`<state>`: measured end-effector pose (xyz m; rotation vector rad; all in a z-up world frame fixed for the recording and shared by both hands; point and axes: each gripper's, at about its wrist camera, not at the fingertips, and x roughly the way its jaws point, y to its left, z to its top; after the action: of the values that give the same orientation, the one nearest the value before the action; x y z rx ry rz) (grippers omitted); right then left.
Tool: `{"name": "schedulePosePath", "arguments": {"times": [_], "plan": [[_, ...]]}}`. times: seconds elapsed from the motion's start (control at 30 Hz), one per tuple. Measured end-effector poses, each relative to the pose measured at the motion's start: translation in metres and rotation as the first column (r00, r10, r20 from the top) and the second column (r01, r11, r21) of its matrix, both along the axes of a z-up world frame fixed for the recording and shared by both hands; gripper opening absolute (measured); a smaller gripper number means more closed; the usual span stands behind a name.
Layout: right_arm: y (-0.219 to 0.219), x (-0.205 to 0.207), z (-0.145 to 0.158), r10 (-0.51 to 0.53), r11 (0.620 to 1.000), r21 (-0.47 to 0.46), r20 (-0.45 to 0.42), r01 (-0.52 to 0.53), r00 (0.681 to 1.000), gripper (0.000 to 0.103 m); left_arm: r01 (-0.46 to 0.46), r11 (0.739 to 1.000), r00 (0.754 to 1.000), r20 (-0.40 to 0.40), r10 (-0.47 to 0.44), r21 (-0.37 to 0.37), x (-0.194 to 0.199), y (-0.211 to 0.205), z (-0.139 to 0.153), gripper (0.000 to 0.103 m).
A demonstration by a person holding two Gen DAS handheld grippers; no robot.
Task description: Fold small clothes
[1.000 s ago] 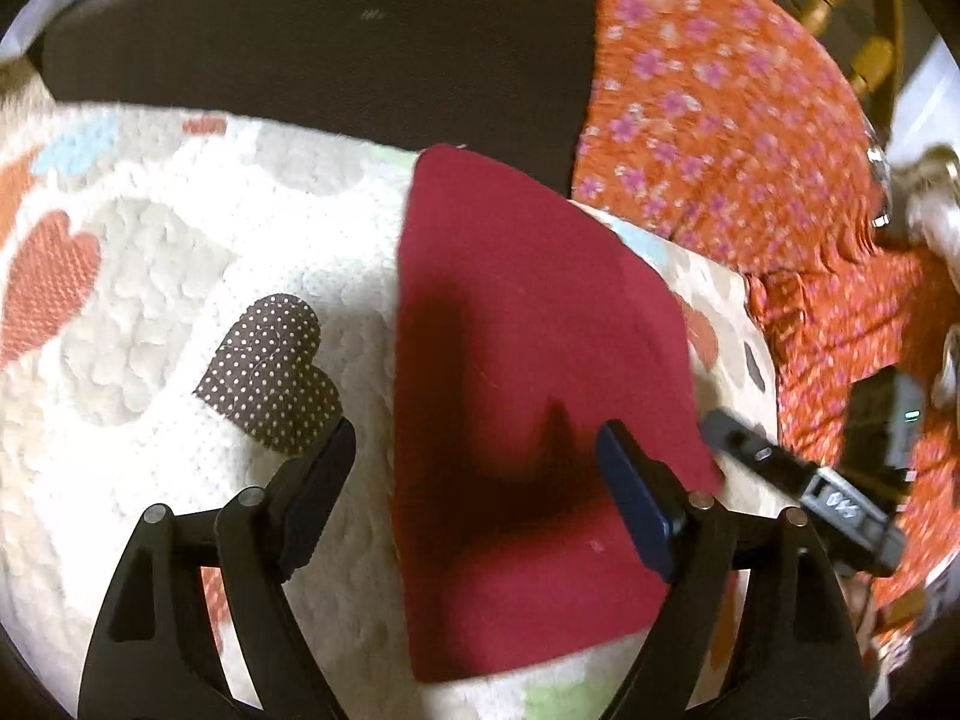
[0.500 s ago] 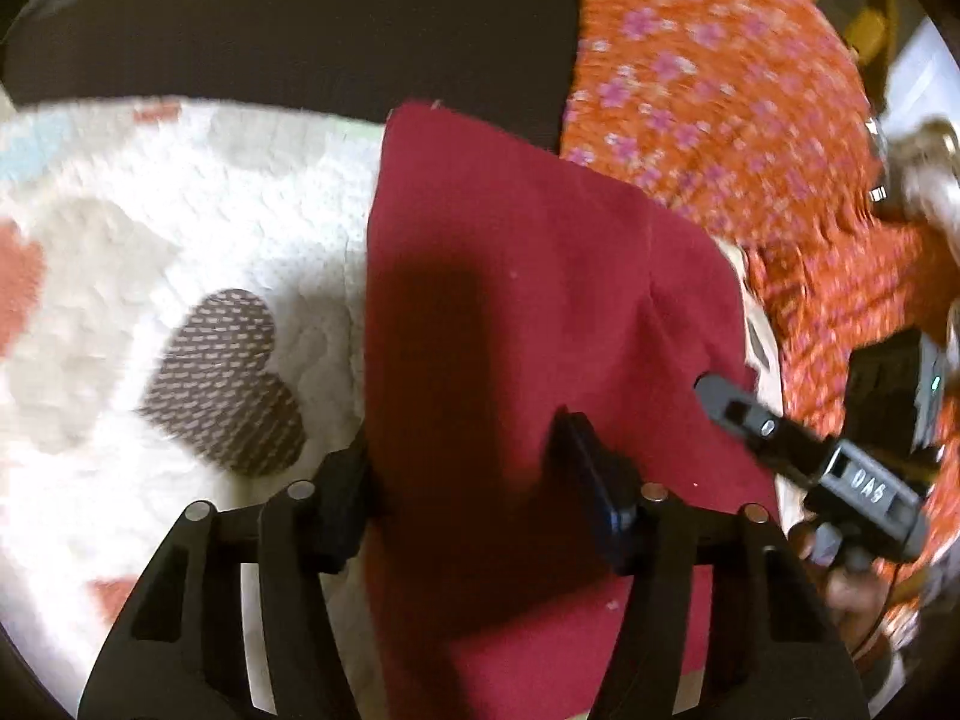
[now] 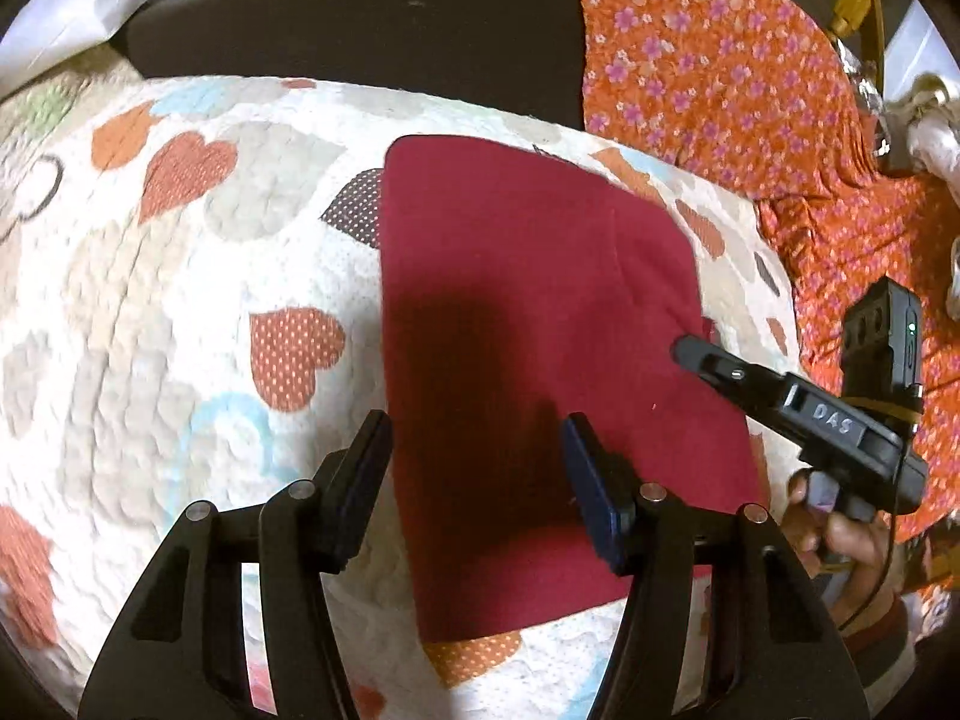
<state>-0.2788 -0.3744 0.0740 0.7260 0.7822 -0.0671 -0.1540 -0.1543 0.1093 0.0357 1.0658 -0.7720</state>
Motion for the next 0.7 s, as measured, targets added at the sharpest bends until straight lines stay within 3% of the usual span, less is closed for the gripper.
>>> {"name": "schedulePosePath", "arguments": {"times": [0.1, 0.2, 0.27, 0.3, 0.37, 0.47, 0.57, 0.7], "plan": [[-0.001, -0.011, 0.025, -0.012, 0.997, -0.077, 0.038, 0.015, 0.999, 0.045, -0.019, 0.999, 1.0, -0.007, 0.019, -0.03, -0.004, -0.001, 0.002, 0.058], [0.007, -0.004, 0.036, 0.037, 0.996, -0.088, 0.056, -0.032, 0.998, 0.047, -0.022, 0.998, 1.0, 0.01, 0.023, -0.056, -0.007, -0.009, 0.007, 0.058], [0.021, 0.009, 0.038, 0.086, 0.986, -0.148, 0.044, -0.079, 0.995, 0.047, -0.03, 0.999, 0.999, 0.034, 0.031, -0.042, -0.009, -0.019, 0.006, 0.058], [0.028, 0.014, 0.038, 0.109, 0.976, -0.195, 0.029, -0.101, 0.994, 0.045, -0.034, 0.999, 0.998, 0.042, 0.035, -0.035, -0.009, -0.021, 0.004, 0.058], [0.043, 0.034, 0.029, 0.15, 0.945, -0.287, -0.041, -0.155, 0.988, 0.027, -0.037, 0.999, 0.997, 0.067, 0.036, 0.007, -0.01, -0.032, -0.005, 0.058], [0.042, 0.056, 0.004, 0.131, 0.914, -0.364, -0.154, -0.18, 0.979, 0.017, -0.029, 0.998, 0.99, 0.139, 0.02, 0.06, -0.015, -0.041, -0.016, 0.059], [0.023, 0.047, -0.007, 0.132, 0.94, -0.3, -0.123, -0.164, 0.984, 0.014, -0.024, 0.997, 0.985, 0.173, 0.011, 0.075, -0.018, -0.05, -0.02, 0.06], [0.02, 0.031, 0.006, 0.134, 0.956, -0.249, -0.101, -0.156, 0.986, 0.014, -0.018, 0.995, 0.979, 0.205, -0.003, 0.103, -0.021, -0.056, -0.023, 0.063]]}}
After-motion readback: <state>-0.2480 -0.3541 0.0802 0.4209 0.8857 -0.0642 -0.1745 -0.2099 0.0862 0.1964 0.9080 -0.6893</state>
